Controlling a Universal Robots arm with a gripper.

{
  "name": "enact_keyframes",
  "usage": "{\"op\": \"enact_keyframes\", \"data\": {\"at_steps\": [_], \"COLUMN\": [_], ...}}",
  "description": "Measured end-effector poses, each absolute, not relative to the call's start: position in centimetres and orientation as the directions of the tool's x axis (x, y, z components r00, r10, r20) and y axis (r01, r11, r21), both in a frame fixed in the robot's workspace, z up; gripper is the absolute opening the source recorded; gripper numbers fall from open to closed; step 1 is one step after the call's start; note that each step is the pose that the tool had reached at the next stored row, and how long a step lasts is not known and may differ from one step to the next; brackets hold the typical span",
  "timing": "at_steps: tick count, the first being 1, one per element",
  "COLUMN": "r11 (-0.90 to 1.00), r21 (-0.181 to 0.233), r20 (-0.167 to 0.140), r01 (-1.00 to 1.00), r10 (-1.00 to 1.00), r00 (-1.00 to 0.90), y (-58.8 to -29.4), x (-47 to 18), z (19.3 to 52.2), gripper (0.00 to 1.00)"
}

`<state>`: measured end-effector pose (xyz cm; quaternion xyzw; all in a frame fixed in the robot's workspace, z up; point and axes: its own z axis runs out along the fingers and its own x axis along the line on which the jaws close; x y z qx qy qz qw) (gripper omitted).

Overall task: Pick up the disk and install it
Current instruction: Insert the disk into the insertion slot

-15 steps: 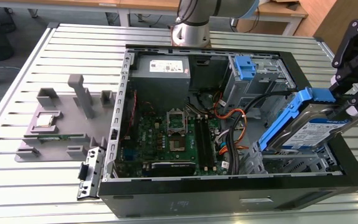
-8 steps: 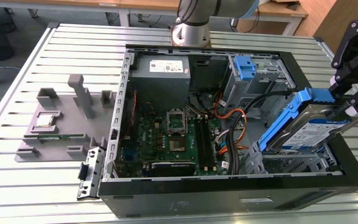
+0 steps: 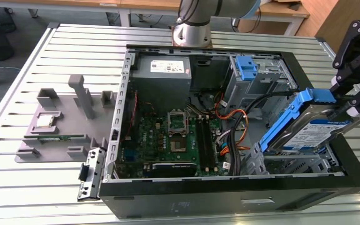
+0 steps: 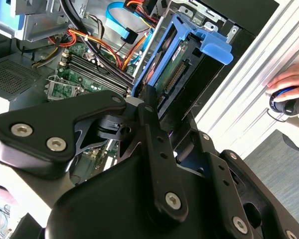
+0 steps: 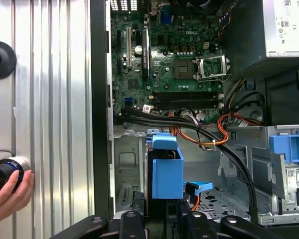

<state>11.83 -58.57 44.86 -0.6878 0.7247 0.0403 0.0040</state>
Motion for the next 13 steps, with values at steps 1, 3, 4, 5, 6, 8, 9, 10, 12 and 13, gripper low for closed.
{"op": "enact_keyframes", "data": {"at_steps": [1, 3, 4, 5, 6, 8, 9, 10, 12, 13], "r11": [0.050, 0.050, 0.050, 0.050, 0.050, 0.050, 0.050, 0.050, 0.050, 0.050], "r21": [0.053, 0.053, 0.053, 0.053, 0.053, 0.053, 0.053, 0.053, 0.053, 0.053], "r20": [-0.061, -0.061, -0.061, -0.061, -0.061, -0.061, -0.061, -0.061, -0.061, -0.062], "r01": [-0.997, -0.997, -0.997, -0.997, -0.997, -0.997, -0.997, -0.997, -0.997, -0.997], "r10": [-0.997, -0.997, -0.997, -0.997, -0.997, -0.997, -0.997, -0.997, -0.997, -0.997], "r00": [-0.054, -0.054, -0.054, -0.054, -0.054, -0.054, -0.054, -0.054, -0.054, -0.054], "y": [-58.57, -58.57, -58.57, -58.57, -58.57, -58.56, -58.57, -58.57, -58.56, -58.56], "x": [11.83, 11.83, 11.82, 11.82, 11.82, 11.82, 11.82, 11.82, 11.82, 11.82], "z": [44.86, 44.86, 44.86, 44.86, 44.86, 44.96, 45.08, 45.16, 45.16, 45.16], "gripper": [0.35, 0.35, 0.35, 0.35, 0.35, 0.35, 0.35, 0.35, 0.35, 0.35]}}
